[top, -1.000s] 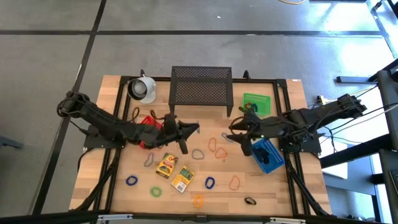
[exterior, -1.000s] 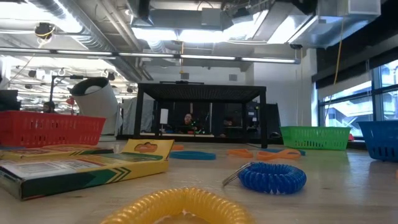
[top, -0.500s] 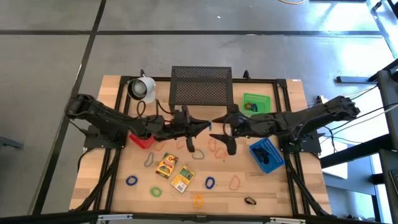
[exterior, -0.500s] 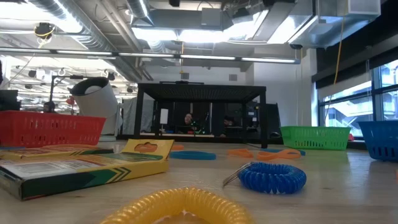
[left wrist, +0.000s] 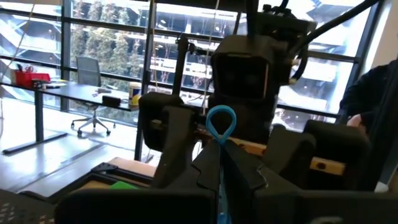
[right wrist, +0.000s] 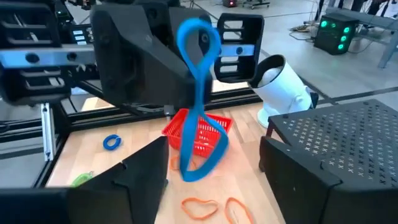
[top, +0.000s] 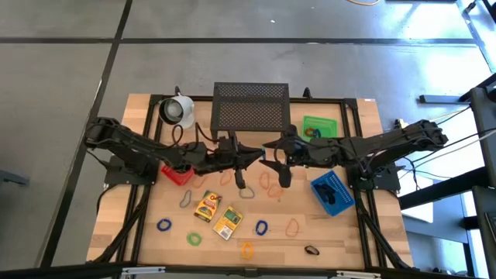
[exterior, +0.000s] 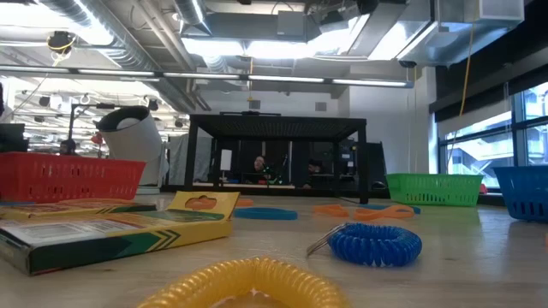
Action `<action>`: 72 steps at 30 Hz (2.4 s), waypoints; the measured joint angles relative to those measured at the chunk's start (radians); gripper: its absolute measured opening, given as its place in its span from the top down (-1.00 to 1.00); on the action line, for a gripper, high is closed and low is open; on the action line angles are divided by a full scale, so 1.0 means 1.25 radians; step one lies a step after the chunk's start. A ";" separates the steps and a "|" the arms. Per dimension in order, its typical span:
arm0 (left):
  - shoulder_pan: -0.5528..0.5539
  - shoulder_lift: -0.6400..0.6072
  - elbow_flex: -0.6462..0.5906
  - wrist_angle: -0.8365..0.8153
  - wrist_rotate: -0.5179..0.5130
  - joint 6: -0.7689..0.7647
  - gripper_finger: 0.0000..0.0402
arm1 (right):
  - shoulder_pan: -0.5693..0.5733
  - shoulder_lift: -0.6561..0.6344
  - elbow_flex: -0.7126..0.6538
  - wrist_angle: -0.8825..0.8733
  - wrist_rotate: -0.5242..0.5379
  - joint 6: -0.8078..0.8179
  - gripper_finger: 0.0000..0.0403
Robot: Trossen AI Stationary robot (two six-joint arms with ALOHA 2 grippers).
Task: Pick & Place Office Desk Supplies
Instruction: Put the rubber band into the blue bin
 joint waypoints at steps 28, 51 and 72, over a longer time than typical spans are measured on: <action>0.021 0.000 -0.001 -0.001 -0.005 0.006 0.82 | -0.004 0.000 0.000 -0.020 -0.003 0.080 0.98; 0.021 -0.058 -0.002 -0.454 -0.070 -0.272 0.06 | 0.071 -0.115 -0.002 -0.949 -0.371 0.550 1.00; 0.021 -0.058 -0.002 -0.631 -0.021 -0.474 0.11 | 0.123 -0.107 -0.314 -0.746 -0.484 0.751 0.97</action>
